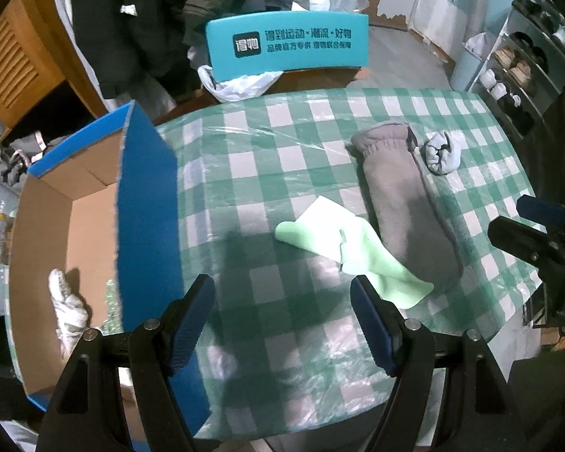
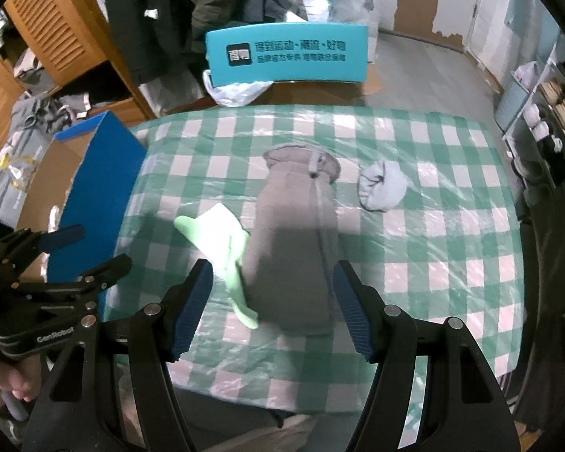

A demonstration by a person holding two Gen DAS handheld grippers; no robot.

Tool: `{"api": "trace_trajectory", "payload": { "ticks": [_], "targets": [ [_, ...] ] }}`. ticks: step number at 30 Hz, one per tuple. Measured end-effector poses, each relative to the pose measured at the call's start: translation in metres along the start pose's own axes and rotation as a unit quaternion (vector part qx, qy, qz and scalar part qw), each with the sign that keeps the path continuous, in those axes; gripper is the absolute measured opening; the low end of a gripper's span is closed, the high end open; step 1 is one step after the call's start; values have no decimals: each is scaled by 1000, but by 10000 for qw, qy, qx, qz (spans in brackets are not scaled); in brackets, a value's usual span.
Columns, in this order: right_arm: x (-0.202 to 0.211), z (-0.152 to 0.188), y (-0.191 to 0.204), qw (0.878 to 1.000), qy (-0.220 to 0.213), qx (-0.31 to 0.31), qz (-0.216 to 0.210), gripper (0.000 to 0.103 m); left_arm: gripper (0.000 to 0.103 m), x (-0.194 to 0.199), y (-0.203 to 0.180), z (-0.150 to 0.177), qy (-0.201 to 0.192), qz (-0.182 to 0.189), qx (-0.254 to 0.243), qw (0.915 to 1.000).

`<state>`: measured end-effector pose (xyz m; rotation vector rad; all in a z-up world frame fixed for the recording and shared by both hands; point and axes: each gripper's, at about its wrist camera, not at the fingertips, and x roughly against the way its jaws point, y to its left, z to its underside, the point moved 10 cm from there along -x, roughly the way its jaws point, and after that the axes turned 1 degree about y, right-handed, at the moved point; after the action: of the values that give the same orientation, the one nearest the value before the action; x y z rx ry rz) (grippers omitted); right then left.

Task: Organize soft objects
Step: 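Move left tool to the pale green cloth while right tool moves to the light grey sock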

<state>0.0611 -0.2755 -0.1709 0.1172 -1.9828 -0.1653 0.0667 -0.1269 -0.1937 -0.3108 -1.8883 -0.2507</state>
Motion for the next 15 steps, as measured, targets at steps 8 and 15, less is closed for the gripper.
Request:
{"api": "trace_trajectory", "payload": {
  "ticks": [8, 15],
  "targets": [
    [-19, 4, -21, 9997, 155, -175, 45, 66, 76, -23, -18, -8, 127, 78, -107, 9998],
    [-34, 5, -38, 9987, 300, -416, 47, 66, 76, -43, -26, -15, 248, 138, -103, 9995]
  ]
}}
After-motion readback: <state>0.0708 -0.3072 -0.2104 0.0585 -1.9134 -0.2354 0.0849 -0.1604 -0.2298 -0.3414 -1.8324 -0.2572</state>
